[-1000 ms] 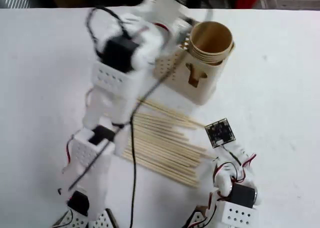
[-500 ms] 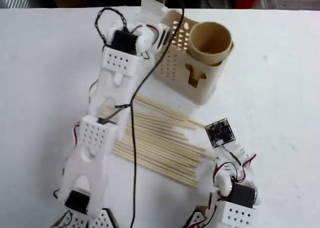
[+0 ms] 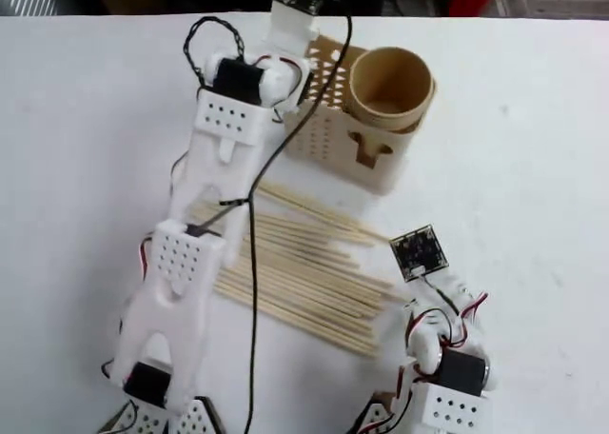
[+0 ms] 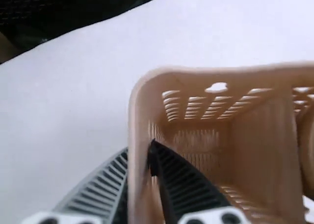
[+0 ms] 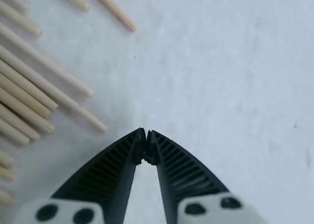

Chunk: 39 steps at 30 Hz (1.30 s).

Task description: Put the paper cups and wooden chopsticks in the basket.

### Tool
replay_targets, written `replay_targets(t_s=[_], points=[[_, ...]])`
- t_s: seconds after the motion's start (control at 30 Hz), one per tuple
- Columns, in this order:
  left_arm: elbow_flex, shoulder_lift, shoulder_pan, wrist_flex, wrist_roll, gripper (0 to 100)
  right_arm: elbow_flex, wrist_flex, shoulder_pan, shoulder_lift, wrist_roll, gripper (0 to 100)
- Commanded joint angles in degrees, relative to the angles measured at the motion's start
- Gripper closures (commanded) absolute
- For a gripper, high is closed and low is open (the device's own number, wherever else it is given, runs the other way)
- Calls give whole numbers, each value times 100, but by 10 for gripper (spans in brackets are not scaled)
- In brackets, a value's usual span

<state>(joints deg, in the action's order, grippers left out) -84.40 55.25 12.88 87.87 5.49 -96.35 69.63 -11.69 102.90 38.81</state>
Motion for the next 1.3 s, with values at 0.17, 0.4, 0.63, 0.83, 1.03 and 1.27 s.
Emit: replay_targets(t_s=[0.17,0.4,0.63,0.83,1.03,1.27], points=[[0,-804,198,1292,-536,978,-44,-110,57,40,53,981],[-9,-866,-22,1363,-782,972,-44,-110,57,40,53,981],[-9,-1297,-295,1415,-747,874,-44,-110,57,40,53,981],[-9,-1974,-602,1442,-747,880,-44,-110,48,40,53,981],[35,-2624,-1895,1451,-747,880,-44,-92,48,40,53,981],[2233,-3433,-3609,1477,-387,880,-44,-84,48,31,53,981]])
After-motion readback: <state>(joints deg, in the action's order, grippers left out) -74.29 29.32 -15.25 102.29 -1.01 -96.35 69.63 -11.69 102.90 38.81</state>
